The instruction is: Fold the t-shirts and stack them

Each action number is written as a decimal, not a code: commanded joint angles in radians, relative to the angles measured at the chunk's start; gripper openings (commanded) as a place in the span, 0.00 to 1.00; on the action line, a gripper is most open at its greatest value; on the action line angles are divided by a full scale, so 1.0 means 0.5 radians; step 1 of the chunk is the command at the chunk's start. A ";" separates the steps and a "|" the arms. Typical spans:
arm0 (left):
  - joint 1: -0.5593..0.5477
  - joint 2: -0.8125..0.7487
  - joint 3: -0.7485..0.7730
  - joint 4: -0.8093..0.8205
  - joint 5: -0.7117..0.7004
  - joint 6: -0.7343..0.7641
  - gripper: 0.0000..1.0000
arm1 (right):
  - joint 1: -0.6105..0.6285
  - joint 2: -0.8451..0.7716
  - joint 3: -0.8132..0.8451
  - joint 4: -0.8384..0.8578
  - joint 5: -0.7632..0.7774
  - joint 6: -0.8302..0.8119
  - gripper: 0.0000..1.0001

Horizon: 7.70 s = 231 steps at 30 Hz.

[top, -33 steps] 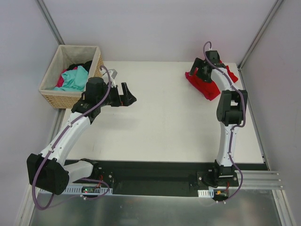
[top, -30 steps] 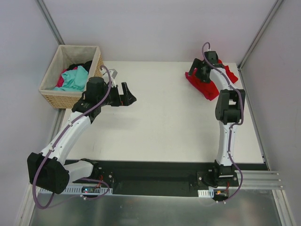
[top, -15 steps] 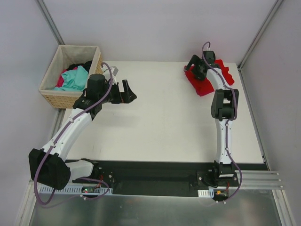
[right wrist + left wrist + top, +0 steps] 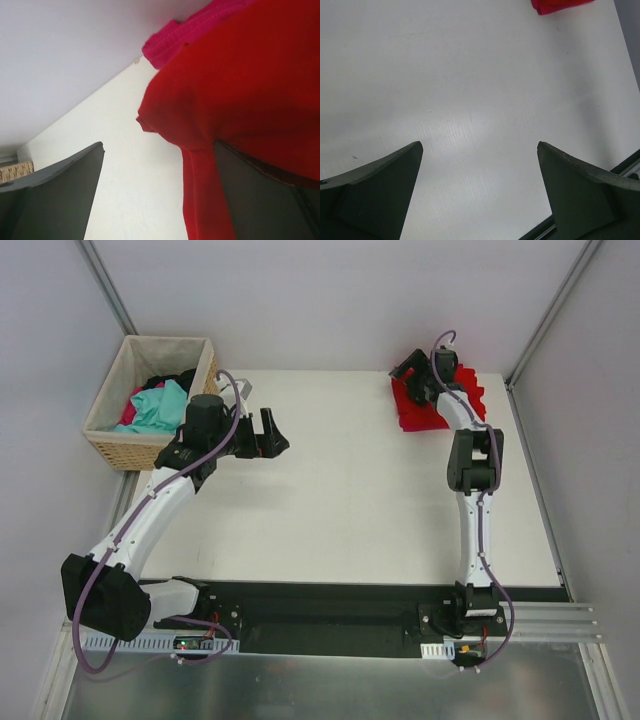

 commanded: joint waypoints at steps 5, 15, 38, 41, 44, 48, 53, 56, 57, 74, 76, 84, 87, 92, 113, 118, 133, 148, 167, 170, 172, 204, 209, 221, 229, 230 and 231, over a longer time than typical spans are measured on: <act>-0.008 -0.135 0.016 0.001 0.058 0.002 0.99 | -0.012 -0.684 -0.442 0.053 0.050 -0.252 0.97; -0.008 -0.289 -0.057 0.004 0.040 -0.019 0.99 | 0.013 -0.661 -0.507 -0.024 0.047 -0.289 0.96; -0.011 -0.062 0.044 0.001 0.012 -0.050 0.99 | -0.239 -0.259 -0.568 0.013 0.197 -0.059 0.97; -0.011 -0.025 0.071 0.001 0.012 -0.056 0.99 | -0.297 -0.207 -0.483 -0.036 0.160 -0.034 0.97; -0.017 0.006 0.093 0.001 0.018 -0.062 0.99 | -0.355 -0.170 -0.427 -0.067 0.157 -0.031 0.97; -0.026 0.045 0.136 -0.005 0.012 -0.056 0.99 | -0.432 -0.139 -0.360 -0.076 0.121 -0.025 0.97; -0.033 0.082 0.164 -0.002 0.012 -0.047 0.99 | -0.497 -0.007 -0.133 -0.168 0.087 -0.019 0.97; -0.033 0.082 0.167 -0.005 0.000 -0.031 0.99 | -0.500 0.023 -0.032 -0.174 0.062 -0.025 0.96; -0.033 0.079 0.164 -0.002 -0.006 -0.028 0.99 | -0.497 0.020 -0.022 -0.171 0.050 -0.025 0.97; 0.206 -0.188 0.243 -0.097 -0.277 0.162 0.99 | -0.049 -1.184 -0.448 -0.272 0.102 -0.598 0.97; 0.295 -0.154 0.271 -0.100 -0.248 0.183 0.99 | 0.085 -1.408 -0.525 -0.367 0.136 -0.681 0.97; 0.682 0.042 0.568 -0.247 -0.619 0.288 0.99 | 0.561 -2.105 -1.111 -0.512 0.243 -0.724 0.97; 0.835 0.250 0.719 -0.260 -0.583 0.242 0.99 | 0.757 -2.354 -1.472 -0.487 0.362 -0.743 0.96; 0.925 0.625 1.009 -0.272 -0.772 0.220 0.99 | 0.975 -2.645 -1.923 -0.469 0.448 -0.706 0.97; 1.106 1.785 1.728 -0.474 -0.979 0.328 0.92 | 1.252 -3.250 -2.507 -0.591 0.627 -0.875 0.97; 1.127 1.883 1.780 -0.468 -0.951 0.358 0.88 | 1.252 -3.238 -2.541 -0.576 0.608 -0.850 0.96; 1.145 1.684 1.688 -0.419 -0.878 0.291 0.00 | 1.289 -3.198 -2.572 -0.536 0.599 -0.783 0.96; 0.977 0.927 1.673 -0.278 -0.007 0.073 0.00 | 1.436 -3.271 -2.645 -0.530 0.682 -0.743 0.97; -0.440 0.190 1.030 -0.287 0.115 0.073 0.00 | 1.494 -3.529 -2.627 -0.751 0.958 -0.688 0.97; -0.667 0.098 0.696 -0.144 0.007 -0.007 0.00 | 1.497 -3.587 -2.602 -0.836 1.016 -0.694 0.97; -0.823 0.031 0.312 0.043 0.003 -0.110 0.00 | 1.498 -3.645 -2.590 -0.901 1.065 -0.700 0.97; -0.876 -0.577 -0.177 0.032 -0.221 -0.381 0.99 | 1.513 -3.051 -3.074 -0.858 1.022 -0.519 0.97; -0.974 -0.641 -0.434 0.035 -0.175 -0.543 0.99 | 1.510 -2.949 -3.151 -0.812 1.034 -0.442 0.98; -1.195 -0.844 -1.106 0.145 -0.248 -0.810 0.99 | 1.507 -2.787 -3.210 -0.748 1.053 -0.378 0.93; -1.192 -0.759 -1.153 0.207 -0.255 -0.798 0.99 | 1.513 -2.756 -3.075 -0.766 1.019 -0.390 0.94; -1.195 -0.746 -1.140 0.213 -0.251 -0.786 0.99 | 1.510 -2.756 -3.035 -0.790 1.028 -0.402 0.94; -1.195 -0.737 -1.131 0.231 -0.239 -0.780 0.99 | 1.513 -2.753 -2.935 -0.818 1.035 -0.427 0.95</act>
